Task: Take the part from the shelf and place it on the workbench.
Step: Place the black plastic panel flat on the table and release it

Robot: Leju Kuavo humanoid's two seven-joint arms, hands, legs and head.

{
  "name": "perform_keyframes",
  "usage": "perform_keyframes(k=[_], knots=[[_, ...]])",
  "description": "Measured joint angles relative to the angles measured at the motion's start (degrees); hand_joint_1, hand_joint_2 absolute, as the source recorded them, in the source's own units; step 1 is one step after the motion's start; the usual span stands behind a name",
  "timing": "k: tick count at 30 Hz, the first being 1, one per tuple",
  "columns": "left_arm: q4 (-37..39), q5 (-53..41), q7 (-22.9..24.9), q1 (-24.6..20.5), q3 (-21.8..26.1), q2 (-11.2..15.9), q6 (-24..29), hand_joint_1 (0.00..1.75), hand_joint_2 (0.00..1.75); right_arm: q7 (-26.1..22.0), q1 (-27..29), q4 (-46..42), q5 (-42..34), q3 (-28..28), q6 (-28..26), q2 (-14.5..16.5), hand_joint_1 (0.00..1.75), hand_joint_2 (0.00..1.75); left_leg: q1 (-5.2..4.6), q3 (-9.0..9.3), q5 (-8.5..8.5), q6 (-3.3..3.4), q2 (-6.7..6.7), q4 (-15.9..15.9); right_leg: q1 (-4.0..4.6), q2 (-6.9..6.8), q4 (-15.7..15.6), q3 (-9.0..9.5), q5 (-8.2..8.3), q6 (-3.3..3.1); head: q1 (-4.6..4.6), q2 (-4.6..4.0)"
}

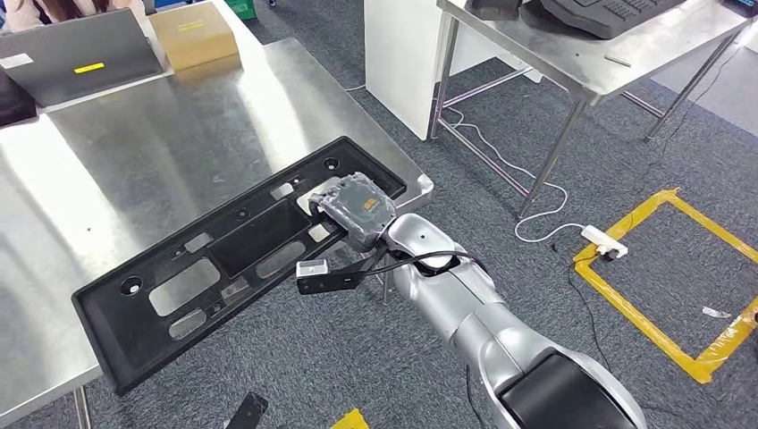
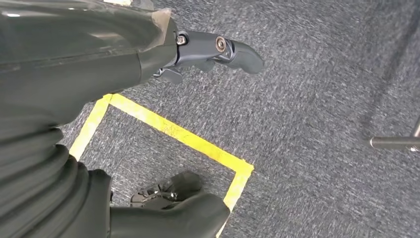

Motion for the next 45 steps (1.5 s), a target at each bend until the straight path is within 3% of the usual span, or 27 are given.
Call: perform_keyframes(k=[1,2,5,7,10,12,19,24,26,28,30,31,32,34,36,40,42,44,45], knots=[[0.01,-0.02,0.05,0.02,0.03,-0.01,-0.03,0.0,1.75,0.0,0.14,0.05,-0.12,0.04,0.11,-0.17,1.66,1.75,-0.09,0.02,-0.03,0.05,-0.28,0.03,0.02,0.1,1.7,-1.1,-0.2,0.19,0.01,0.0],[0.01,-0.04,0.11,0.03,0.06,-0.02,-0.04,0.0,1.75,-0.01,0.25,0.09,-0.23,0.08,0.25,-0.31,1.66,1.75,-0.16,0.05,-0.07,0.07,-0.57,0.1,0.03,0.18,0.79,-0.91,0.62,0.51,0.02,0.0],[0.01,-0.08,0.19,0.03,0.22,-0.07,-0.06,0.0,1.75,-0.04,0.18,0.11,-0.48,0.12,0.61,-0.44,1.66,1.75,-0.39,-0.04,-0.51,-0.24,-1.31,0.74,0.16,0.46,-11.47,4.65,5.78,0.98,-0.01,0.0],[0.01,-0.09,0.25,0.06,0.29,-0.08,-0.07,0.0,1.75,-0.05,0.08,0.11,-0.6,0.13,0.7,-0.41,1.66,1.75,-0.61,-0.28,-0.92,-0.39,-1.49,1.24,0.17,0.57,-15.76,6.73,7.22,0.59,-0.07,0.0],[0.01,-0.1,0.38,0.17,0.36,-0.08,-0.08,0.0,1.75,-0.05,0.07,0.11,-0.61,0.14,0.86,-0.34,1.66,1.75,-0.64,-0.46,-1.04,0.25,-1.45,1.52,0.11,0.6,-15.84,6.78,7.45,0.38,-0.11,0.0],[0.01,-0.1,0.48,0.18,0.39,-0.09,-0.08,0.0,1.75,-0.05,0.05,0.11,-0.58,0.14,1.02,-0.33,1.66,1.75,-0.58,-0.35,-1.03,0.27,-1.33,1.39,0.26,0.73,-15.82,6.77,7.46,0.33,-0.1,0.0],[0.01,-0.28,0.56,0.18,0.45,-0.06,-0.13,0.0,1.75,-0.09,0.03,0.11,-0.15,0.23,1.8,-0.32,1.66,1.75,-0.29,-0.28,-1.1,-0.6,-1.19,1.27,0.53,0.82,-15.81,6.77,7.42,-0.04,-0.09,0.0],[0.01,-0.55,0.7,0.17,0.45,0.01,-0.26,0.0,1.75,-0.07,-0.03,0.11,0.12,0.72,1.8,-0.18,1.66,1.75,-0.41,0.0,-0.98,0.29,-1.12,0.9,0.32,0.77,-15.93,6.85,7.45,0.26,-0.08,0.0],[0.01,-0.6,0.73,0.11,0.45,-0.03,-0.26,0.0,1.75,-0.07,-0.19,0.11,0.18,0.84,1.82,-0.11,1.66,1.75,-0.13,0.64,-0.39,0.69,-0.99,-0.12,0.44,0.7,-12.96,5.44,5.88,0.24,-0.02,0.0],[0.01,-0.65,0.78,0.06,0.46,-0.04,-0.26,0.0,1.75,-0.07,-0.25,0.12,0.19,0.93,1.93,-0.18,1.66,1.75,0.01,0.79,-0.19,0.83,-0.95,-0.39,0.3,0.67,-5.38,1.81,2.6,0.07,0.04,0.0],[0.01,-0.69,0.85,0.1,0.47,-0.05,-0.27,0.0,1.75,-0.07,0.0,0.16,0.22,1.02,2.07,-0.39,1.66,1.75,0.02,0.74,-0.23,0.78,-1.12,-0.35,0.04,0.66,1.1,-1.38,0.51,0.48,0.07,0.0],[0.01,-0.72,0.88,0.12,0.48,-0.05,-0.28,0.0,1.75,-0.07,0.13,0.2,0.25,1.08,2.09,-0.5,1.66,1.75,0.05,0.72,-0.28,0.69,-1.28,-0.28,-0.11,0.66,1.27,-1.48,0.8,0.94,0.1,0.0],[0.01,-0.74,0.91,0.13,0.48,-0.05,-0.28,0.0,1.75,-0.07,0.21,0.23,0.28,1.14,2.1,-0.57,1.66,1.75,0.13,0.72,-0.37,0.54,-1.47,-0.13,-0.33,0.66,-1.06,-0.34,1.98,1.52,0.09,0.0],[0.01,-0.78,0.94,0.12,0.48,-0.04,-0.27,0.0,1.75,-0.07,0.14,0.27,0.31,1.29,2.11,-0.59,1.66,1.75,0.21,0.55,-0.85,-0.15,-1.86,0.59,-0.78,0.94,-9.48,4.03,5.11,2.37,0.13,0.0],[0.01,-0.78,0.96,0.1,0.48,-0.01,-0.26,0.0,1.75,-0.09,0.04,0.27,0.33,1.44,2.11,-0.49,1.66,1.75,0.11,0.11,-1.35,-1.02,-2.16,1.38,-0.93,1.24,-14.33,6.47,6.55,1.93,0.17,0.0],[0.01,-0.77,0.97,0.27,0.52,0.1,-0.26,0.0,1.75,-0.13,0.05,0.27,0.39,1.61,2.16,-0.26,1.66,1.75,0.41,-0.79,-2.1,-2.09,-1.8,2.53,-0.91,0.97,-14.47,6.33,6.71,0.35,0.12,0.0],[0.01,-0.75,0.97,0.26,0.62,0.19,-0.26,0.0,1.75,-0.17,-0.04,0.27,0.37,1.67,2.22,-0.03,1.66,1.75,0.56,-2.94,-4.72,-2.58,-0.52,7.07,-1.03,0.73,-14.54,6.34,6.72,-0.24,-0.1,0.0],[0.01,-0.7,0.96,0.31,0.79,0.18,-0.25,0.0,1.75,-0.2,-0.01,0.32,0.32,1.74,2.44,0.04,1.66,1.75,0.59,-7.02,-8.19,-2.89,0.25,15.1,-0.8,0.37,-14.51,6.34,6.62,-0.59,-0.25,0.0],[0.01,-0.68,0.97,0.37,0.88,0.19,-0.25,0.0,1.75,-0.2,0.06,0.37,0.3,1.8,2.56,0.04,1.66,1.75,0.59,-8.64,-8.92,-2.94,0.35,17.99,-0.7,0.17,-14.5,6.35,6.57,-0.65,-0.24,0.0]])
